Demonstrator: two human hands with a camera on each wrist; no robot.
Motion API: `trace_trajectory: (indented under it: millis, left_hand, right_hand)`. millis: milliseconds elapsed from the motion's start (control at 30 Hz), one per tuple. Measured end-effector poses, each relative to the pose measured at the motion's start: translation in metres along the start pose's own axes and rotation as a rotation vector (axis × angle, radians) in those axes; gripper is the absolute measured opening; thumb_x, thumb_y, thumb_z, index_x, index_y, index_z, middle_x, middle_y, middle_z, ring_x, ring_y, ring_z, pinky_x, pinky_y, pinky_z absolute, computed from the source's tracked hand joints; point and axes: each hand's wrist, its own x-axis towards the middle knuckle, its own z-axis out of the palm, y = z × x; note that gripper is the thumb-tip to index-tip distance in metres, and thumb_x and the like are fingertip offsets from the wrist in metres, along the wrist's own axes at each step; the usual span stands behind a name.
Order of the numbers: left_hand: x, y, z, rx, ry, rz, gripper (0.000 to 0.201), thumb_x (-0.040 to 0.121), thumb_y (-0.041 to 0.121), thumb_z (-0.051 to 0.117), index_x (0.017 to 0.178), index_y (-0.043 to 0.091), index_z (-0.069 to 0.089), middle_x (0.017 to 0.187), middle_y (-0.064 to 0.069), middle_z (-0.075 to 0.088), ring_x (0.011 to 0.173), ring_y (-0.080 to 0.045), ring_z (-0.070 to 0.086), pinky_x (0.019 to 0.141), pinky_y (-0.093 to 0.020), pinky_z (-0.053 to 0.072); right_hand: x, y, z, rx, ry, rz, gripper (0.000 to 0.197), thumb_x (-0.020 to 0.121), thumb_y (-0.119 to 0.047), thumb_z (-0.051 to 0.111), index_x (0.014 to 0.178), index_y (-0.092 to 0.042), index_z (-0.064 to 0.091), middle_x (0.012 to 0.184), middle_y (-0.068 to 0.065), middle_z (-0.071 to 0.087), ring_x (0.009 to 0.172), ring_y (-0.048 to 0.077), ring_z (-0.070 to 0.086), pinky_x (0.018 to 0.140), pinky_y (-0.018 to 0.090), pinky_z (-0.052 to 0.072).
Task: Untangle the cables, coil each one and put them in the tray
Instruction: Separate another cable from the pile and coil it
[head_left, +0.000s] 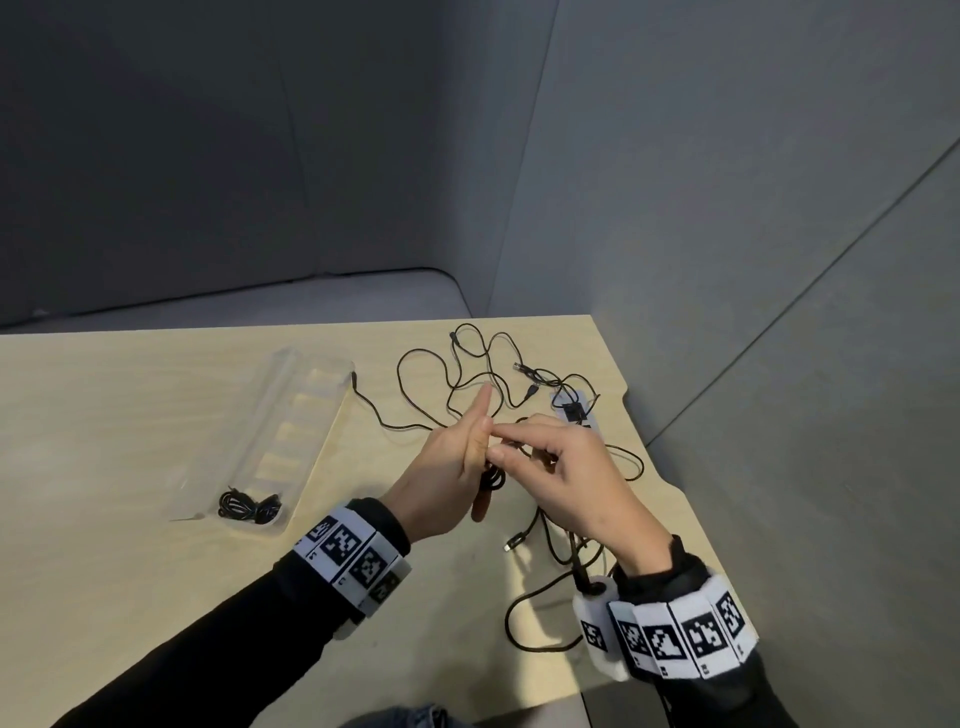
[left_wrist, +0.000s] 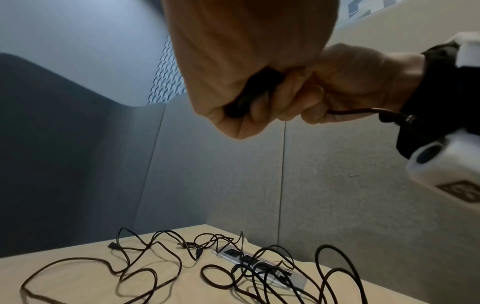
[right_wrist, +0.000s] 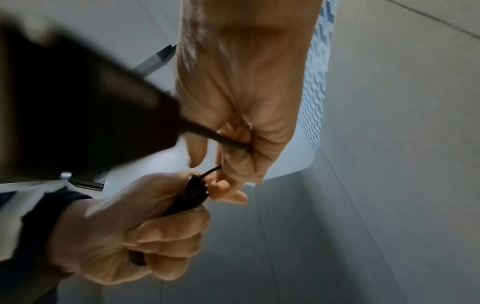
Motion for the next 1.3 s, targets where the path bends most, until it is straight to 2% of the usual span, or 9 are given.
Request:
trace_trajectory:
  millis: [167,367,500,667,833,933,1033,1100,1300]
  left_hand:
    - [-0.002,0.002,-0.003,-0.006,0.0,0.018,0.049,0.103,0.03,0.018,0.15,0.027,0.004,0.057,-0.012,0.055,0.044,-0.013,0.053,0.052,-0.022,0.044]
    - [0.005,0.004,-0.014,0.094,0.02,-0.024,0.044,0.103,0.031,0.021,0.145,0.026,0.029,0.054,-0.001,0.052,0.039,-0.007,0.042,0.044,-0.02,0.038]
    - [0.003,0.003,-0.02,0.11,-0.073,-0.028,0.044,0.103,0.029,0.021,0.147,0.024,0.027,0.054,0.011,0.048,0.044,-0.001,0.048,0.047,-0.011,0.034]
    - [-0.004,-0.006,-0.027,0.125,-0.235,-0.002,0.042,0.103,0.03,0.02,0.145,0.031,0.023,0.053,0.011,0.056,0.045,-0.011,0.043,0.049,-0.03,0.043]
    - [0.003,-0.005,-0.027,0.137,-0.172,-0.083,0.027,0.102,0.036,0.027,0.104,0.021,0.049,0.056,0.0,0.06,0.046,-0.01,0.051,0.049,-0.028,0.043]
    - [0.007,-0.002,-0.036,0.309,-0.186,-0.072,0.027,0.097,0.048,0.033,0.101,0.026,0.048,0.068,0.003,0.061,0.05,-0.004,0.052,0.052,-0.022,0.04]
    - [0.001,-0.005,-0.045,0.601,-0.158,0.073,0.039,0.092,0.056,0.041,0.119,0.027,0.043,0.096,0.007,0.061,0.078,-0.008,0.057,0.072,-0.031,0.047]
    - [-0.003,-0.017,-0.043,0.924,-0.038,0.296,0.06,0.088,0.053,0.05,0.133,0.015,0.038,0.114,-0.001,0.06,0.093,-0.019,0.06,0.078,-0.034,0.049]
    - [-0.006,-0.013,-0.026,1.291,0.278,0.3,0.11,0.06,0.058,0.075,0.136,-0.01,0.034,0.109,-0.015,0.06,0.081,-0.025,0.06,0.065,-0.036,0.047]
  right_hand:
    - [-0.002,0.006,0.005,0.018,-0.048,0.066,0.031,0.09,-0.033,0.061,0.121,-0.032,0.063,0.076,-0.009,0.058,0.068,0.006,0.049,0.065,0.018,0.039]
    - [-0.009,0.001,0.017,0.207,-0.024,0.011,0.026,0.085,-0.025,0.07,0.11,-0.032,0.071,0.07,-0.012,0.055,0.065,0.001,0.05,0.063,0.015,0.039]
    - [-0.007,0.005,0.025,0.26,0.009,0.032,0.019,0.092,-0.023,0.061,0.106,-0.024,0.074,0.067,-0.007,0.058,0.06,0.002,0.051,0.061,0.015,0.037]
    - [-0.007,0.01,0.037,0.112,-0.016,-0.073,0.018,0.094,-0.01,0.056,0.087,-0.006,0.072,0.064,-0.006,0.051,0.059,0.002,0.048,0.058,0.009,0.032]
    - [0.001,0.014,0.046,-0.053,0.128,-0.206,0.022,0.093,-0.005,0.054,0.08,-0.01,0.071,0.069,-0.023,0.045,0.066,-0.009,0.048,0.063,0.002,0.031]
    - [0.006,0.02,0.046,-0.082,0.175,-0.193,0.02,0.091,-0.006,0.053,0.085,-0.008,0.071,0.069,-0.022,0.044,0.068,-0.009,0.048,0.062,0.002,0.031]
    - [0.011,0.028,0.038,-0.126,0.234,-0.123,0.022,0.092,-0.018,0.051,0.091,-0.01,0.071,0.068,-0.004,0.053,0.064,0.007,0.049,0.057,0.02,0.036]
    - [0.014,0.03,0.033,-0.141,0.256,-0.104,0.023,0.093,-0.02,0.051,0.089,-0.009,0.071,0.069,0.005,0.056,0.063,0.016,0.05,0.058,0.029,0.04]
    - [0.019,0.017,0.035,-0.15,0.249,-0.116,0.023,0.094,-0.014,0.053,0.079,-0.002,0.066,0.064,0.005,0.05,0.061,0.016,0.043,0.056,0.024,0.033]
